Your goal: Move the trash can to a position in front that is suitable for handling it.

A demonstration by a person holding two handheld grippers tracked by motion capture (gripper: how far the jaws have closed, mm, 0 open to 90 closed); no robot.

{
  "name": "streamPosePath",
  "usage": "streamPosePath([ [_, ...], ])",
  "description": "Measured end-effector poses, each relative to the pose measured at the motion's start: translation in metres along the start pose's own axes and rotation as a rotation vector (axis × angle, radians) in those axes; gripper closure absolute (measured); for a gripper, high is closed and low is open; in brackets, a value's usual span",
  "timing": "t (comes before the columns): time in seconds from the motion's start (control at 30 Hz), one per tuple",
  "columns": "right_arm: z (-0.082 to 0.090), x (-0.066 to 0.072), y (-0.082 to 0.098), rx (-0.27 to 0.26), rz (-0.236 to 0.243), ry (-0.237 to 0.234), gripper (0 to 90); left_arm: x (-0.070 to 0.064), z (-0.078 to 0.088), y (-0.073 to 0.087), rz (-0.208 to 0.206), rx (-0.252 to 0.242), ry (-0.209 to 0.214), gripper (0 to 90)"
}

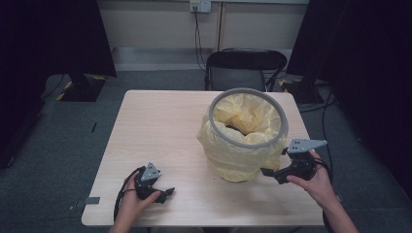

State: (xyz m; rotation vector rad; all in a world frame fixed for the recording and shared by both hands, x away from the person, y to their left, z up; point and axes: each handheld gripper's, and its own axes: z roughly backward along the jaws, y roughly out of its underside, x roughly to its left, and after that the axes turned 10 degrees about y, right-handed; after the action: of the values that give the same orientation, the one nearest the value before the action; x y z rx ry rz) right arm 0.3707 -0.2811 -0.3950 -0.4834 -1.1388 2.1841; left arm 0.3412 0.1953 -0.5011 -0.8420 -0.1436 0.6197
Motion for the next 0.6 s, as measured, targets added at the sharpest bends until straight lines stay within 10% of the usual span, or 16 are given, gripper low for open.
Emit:
streamPosePath([
  [0.6,-0.0083,0.0020,-0.0033,0.000,-0.009,0.063,7.8,0.0000,-0.0001,0.0000,0.001,-0.001,0.001,12.7],
])
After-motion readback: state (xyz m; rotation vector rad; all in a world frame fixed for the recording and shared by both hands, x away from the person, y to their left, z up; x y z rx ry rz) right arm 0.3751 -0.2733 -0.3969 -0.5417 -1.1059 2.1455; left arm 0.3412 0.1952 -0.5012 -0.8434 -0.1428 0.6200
